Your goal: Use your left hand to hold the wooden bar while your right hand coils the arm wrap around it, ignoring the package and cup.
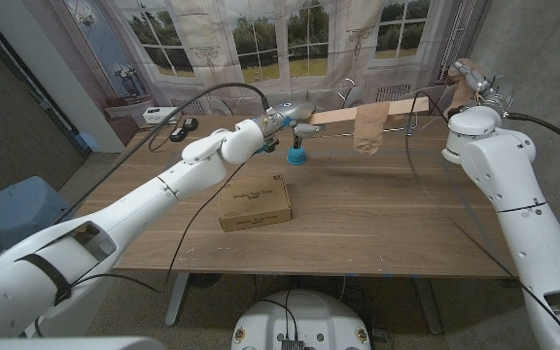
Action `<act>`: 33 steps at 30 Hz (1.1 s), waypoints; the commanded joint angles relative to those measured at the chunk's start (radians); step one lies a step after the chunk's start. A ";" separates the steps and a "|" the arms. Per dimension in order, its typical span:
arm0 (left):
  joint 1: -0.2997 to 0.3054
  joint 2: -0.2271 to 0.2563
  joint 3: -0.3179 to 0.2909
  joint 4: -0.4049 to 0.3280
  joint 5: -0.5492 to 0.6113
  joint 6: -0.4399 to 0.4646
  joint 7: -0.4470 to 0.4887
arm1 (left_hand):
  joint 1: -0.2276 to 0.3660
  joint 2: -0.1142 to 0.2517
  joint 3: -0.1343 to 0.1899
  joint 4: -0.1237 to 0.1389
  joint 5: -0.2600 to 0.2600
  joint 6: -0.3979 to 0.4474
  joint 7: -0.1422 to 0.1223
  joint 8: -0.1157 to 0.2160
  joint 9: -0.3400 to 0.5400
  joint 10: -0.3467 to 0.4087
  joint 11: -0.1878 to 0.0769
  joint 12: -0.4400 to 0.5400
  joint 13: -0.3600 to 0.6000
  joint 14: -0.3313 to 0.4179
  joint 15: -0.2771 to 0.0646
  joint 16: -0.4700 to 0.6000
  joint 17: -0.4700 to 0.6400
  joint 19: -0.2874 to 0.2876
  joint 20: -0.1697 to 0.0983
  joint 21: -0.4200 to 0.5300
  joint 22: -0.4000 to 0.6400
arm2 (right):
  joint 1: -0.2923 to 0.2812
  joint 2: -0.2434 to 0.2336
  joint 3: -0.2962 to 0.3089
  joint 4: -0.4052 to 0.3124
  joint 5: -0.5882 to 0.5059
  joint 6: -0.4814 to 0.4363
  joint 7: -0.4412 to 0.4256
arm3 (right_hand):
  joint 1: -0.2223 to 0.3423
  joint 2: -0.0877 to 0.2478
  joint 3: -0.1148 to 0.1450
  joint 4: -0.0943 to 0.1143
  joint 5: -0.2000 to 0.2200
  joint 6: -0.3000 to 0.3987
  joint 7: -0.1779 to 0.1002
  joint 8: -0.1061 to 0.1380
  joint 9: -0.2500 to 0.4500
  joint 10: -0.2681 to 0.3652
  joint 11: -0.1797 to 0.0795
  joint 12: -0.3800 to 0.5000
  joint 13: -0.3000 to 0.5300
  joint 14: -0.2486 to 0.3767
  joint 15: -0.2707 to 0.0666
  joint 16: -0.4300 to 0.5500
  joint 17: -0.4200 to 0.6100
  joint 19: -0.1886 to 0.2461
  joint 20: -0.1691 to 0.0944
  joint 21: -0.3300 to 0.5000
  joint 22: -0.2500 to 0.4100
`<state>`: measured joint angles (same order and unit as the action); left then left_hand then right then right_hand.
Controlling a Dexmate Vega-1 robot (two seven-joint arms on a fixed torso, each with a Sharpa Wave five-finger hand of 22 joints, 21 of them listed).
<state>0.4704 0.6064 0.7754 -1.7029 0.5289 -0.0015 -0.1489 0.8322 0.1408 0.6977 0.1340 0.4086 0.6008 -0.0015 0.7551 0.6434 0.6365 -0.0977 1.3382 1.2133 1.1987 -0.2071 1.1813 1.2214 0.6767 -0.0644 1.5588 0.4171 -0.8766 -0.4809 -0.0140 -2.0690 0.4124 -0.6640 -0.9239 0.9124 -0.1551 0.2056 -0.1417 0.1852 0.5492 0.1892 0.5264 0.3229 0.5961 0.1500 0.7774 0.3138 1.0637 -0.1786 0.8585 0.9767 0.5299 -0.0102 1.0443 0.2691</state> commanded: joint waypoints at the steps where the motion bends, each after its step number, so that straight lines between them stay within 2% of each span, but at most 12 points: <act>1: -0.109 0.009 0.109 -0.046 0.130 0.103 -0.252 | 0.003 0.005 0.006 -0.003 0.004 0.007 0.011 0.004 -0.001 -0.002 0.003 0.002 0.008 -0.002 -0.001 0.002 0.001 -0.009 -0.067 0.003 0.002 | -0.020 -0.003 0.012 -0.027 0.003 0.027 -0.033 | 0.325 0.321 0.005 0.008 0.004 0.365 -0.148 0.001 0.003 0.402 -0.189 0.002 0.230 -0.009 -0.038 0.006 0.003 -0.006 -0.004 0.010 -0.002; 3: -0.108 0.009 0.109 -0.048 0.137 0.106 -0.255 | 0.003 0.004 0.006 -0.004 0.004 0.008 0.010 0.004 -0.001 -0.004 0.003 0.004 0.011 -0.005 -0.001 0.001 0.000 -0.010 -0.066 0.002 0.000 | -0.021 -0.002 0.012 -0.030 0.002 0.028 -0.037 | 0.326 0.321 0.005 0.007 0.004 0.367 -0.149 0.001 0.004 0.403 -0.191 0.002 0.230 -0.009 -0.039 0.006 0.003 -0.006 -0.004 0.013 -0.004; 7: -0.074 0.018 0.077 -0.055 0.125 0.095 -0.186 | 0.003 0.005 0.006 -0.004 0.005 0.003 0.009 0.005 -0.001 -0.006 0.005 0.003 0.005 -0.008 -0.001 -0.004 -0.005 -0.011 -0.064 0.001 -0.002 | -0.020 -0.002 0.007 -0.029 0.001 0.023 -0.041 | 0.327 0.321 0.005 0.008 0.005 0.367 -0.148 0.000 0.004 0.402 -0.192 0.003 0.233 -0.008 -0.039 0.007 0.003 -0.008 -0.003 0.016 -0.005; 19: 0.001 0.044 -0.023 -0.064 -0.028 0.001 -0.070 | 0.004 0.003 0.006 -0.004 0.007 0.000 0.006 0.011 0.000 -0.008 0.003 0.004 -0.001 -0.008 -0.001 -0.006 -0.005 -0.014 -0.063 0.002 -0.004 | -0.019 0.004 -0.015 0.009 0.001 -0.004 -0.053 | 0.328 0.322 0.004 0.008 0.005 0.369 -0.147 -0.001 0.006 0.402 -0.192 0.000 0.233 -0.008 -0.038 0.009 0.002 -0.013 -0.004 0.029 -0.013; 24: 0.024 0.052 -0.061 -0.066 -0.097 -0.033 -0.043 | 0.003 0.004 0.006 -0.003 0.008 0.000 0.006 0.013 0.000 -0.010 0.003 0.011 0.009 -0.010 -0.001 -0.010 -0.008 -0.014 -0.062 0.001 -0.007 | -0.034 0.006 -0.013 0.016 0.004 -0.011 -0.060 | 0.328 0.322 0.004 0.009 0.005 0.368 -0.149 -0.003 0.005 0.404 -0.190 0.000 0.233 -0.009 -0.038 0.010 0.002 -0.015 -0.005 0.034 -0.015; 33: 0.048 0.059 -0.095 -0.062 -0.132 -0.059 0.015 | 0.003 0.003 0.006 -0.003 0.009 -0.003 0.005 0.016 0.001 -0.007 0.005 0.010 0.002 -0.006 -0.001 -0.011 -0.006 -0.015 -0.061 0.003 -0.005 | -0.084 0.006 -0.002 0.010 0.013 -0.014 -0.064 | 0.328 0.322 0.003 0.010 0.005 0.369 -0.147 -0.005 0.006 0.401 -0.189 -0.002 0.234 -0.010 -0.038 0.010 0.001 -0.018 -0.005 0.042 -0.020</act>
<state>0.4856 0.6550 0.7291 -1.7663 0.4676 -0.0164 -0.2017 0.8320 0.1399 0.7001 0.1309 0.4087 0.6009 0.0023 0.7658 0.6406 0.6277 -0.0926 1.3434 1.2167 1.1915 -0.2106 1.1722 1.2127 0.6657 -0.0646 1.5587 0.4079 -0.9138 -0.4772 -0.0236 -2.0610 0.4149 -0.6729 -0.9802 0.9185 -0.1611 0.2056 -0.1417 0.1820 0.5667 0.1895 0.5146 0.3279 0.6012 0.1485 0.7683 0.3410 1.0637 -0.1785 0.8585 0.9769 0.5192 -0.0137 1.0803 0.2486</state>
